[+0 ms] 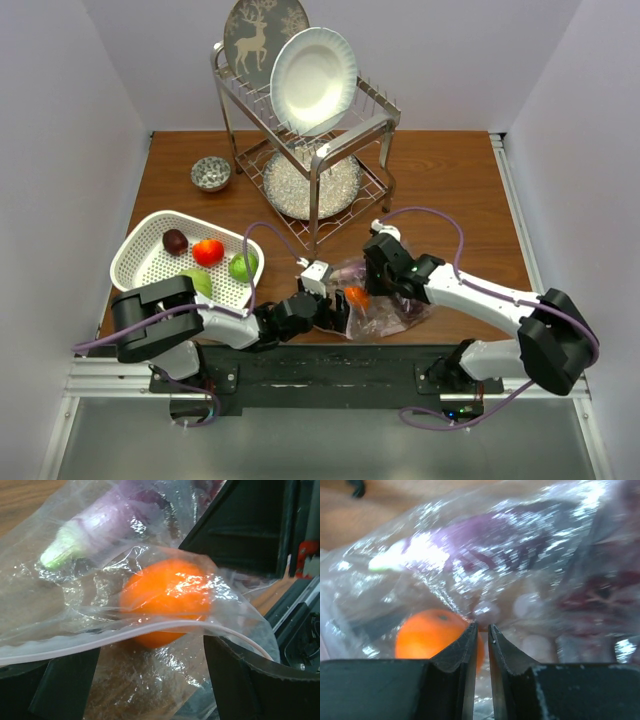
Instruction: Open the zip-top bag and remove the fake food
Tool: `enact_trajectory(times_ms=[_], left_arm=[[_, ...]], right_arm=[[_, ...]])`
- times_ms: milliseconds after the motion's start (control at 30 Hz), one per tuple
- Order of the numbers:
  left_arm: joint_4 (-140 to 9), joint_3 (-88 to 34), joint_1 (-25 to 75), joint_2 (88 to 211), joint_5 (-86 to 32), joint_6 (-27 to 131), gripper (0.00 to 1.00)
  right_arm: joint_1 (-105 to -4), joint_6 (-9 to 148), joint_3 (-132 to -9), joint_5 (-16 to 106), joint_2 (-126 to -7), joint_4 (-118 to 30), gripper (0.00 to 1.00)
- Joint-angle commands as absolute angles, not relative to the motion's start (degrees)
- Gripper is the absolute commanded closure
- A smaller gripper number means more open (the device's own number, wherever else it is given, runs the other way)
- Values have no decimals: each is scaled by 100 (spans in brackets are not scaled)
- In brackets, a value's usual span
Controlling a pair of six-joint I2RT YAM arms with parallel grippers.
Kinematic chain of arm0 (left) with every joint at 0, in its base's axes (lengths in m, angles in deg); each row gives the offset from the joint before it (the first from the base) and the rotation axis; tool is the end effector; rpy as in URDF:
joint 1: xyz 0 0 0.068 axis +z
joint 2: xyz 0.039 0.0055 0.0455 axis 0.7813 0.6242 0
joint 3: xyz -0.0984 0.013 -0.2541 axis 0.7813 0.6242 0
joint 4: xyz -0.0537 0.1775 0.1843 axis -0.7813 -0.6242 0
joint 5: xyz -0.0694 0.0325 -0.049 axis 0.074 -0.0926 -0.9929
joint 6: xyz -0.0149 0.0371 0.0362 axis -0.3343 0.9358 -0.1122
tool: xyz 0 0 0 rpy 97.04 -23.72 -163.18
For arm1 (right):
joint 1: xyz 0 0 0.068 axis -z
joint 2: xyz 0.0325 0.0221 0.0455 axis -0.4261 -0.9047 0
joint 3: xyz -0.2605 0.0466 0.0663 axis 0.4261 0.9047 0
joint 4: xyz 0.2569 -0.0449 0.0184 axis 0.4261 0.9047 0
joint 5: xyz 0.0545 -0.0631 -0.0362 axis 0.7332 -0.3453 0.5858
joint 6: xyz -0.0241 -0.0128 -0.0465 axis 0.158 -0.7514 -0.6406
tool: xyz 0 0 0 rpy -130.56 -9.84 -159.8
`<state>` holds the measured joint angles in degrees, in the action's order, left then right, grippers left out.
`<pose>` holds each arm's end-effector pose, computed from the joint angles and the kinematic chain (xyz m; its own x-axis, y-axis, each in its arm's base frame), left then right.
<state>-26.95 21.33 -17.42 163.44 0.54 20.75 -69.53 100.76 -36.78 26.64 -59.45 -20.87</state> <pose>0.1088 -0.2476 0.1342 -0.6383 -0.1388 -0.7571 0.4579 0.7221 -0.5185 0.1819 0.1679 0.1971 -0.8418 0.0256 -0.5392 -0.1117 0.9690 0.2205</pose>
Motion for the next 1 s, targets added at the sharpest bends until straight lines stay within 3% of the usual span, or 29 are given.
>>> enact_trajectory(times_ms=[0,467,567,800,967], left_arm=[[-2121,1952,-1744,16296,-29,2321,12],[-3254,1223,-1744,16717,542,2304,12],[-3465,1152,-1744,16735,568,2234,19],[-4044,1530,-1753,16007,542,1970,51],[-4748,1872,-1753,15033,752,1698,60]], right_arm=[[-7066,10012,-3703,2872,-5893,-2207,80],[-7197,9827,-3642,3496,-5752,-2295,80],[-7189,9862,-3650,3260,-5796,-2120,81],[-6794,9941,-3598,2547,-5674,-2013,83],[-6521,9933,-3510,2555,-5734,-2189,83]])
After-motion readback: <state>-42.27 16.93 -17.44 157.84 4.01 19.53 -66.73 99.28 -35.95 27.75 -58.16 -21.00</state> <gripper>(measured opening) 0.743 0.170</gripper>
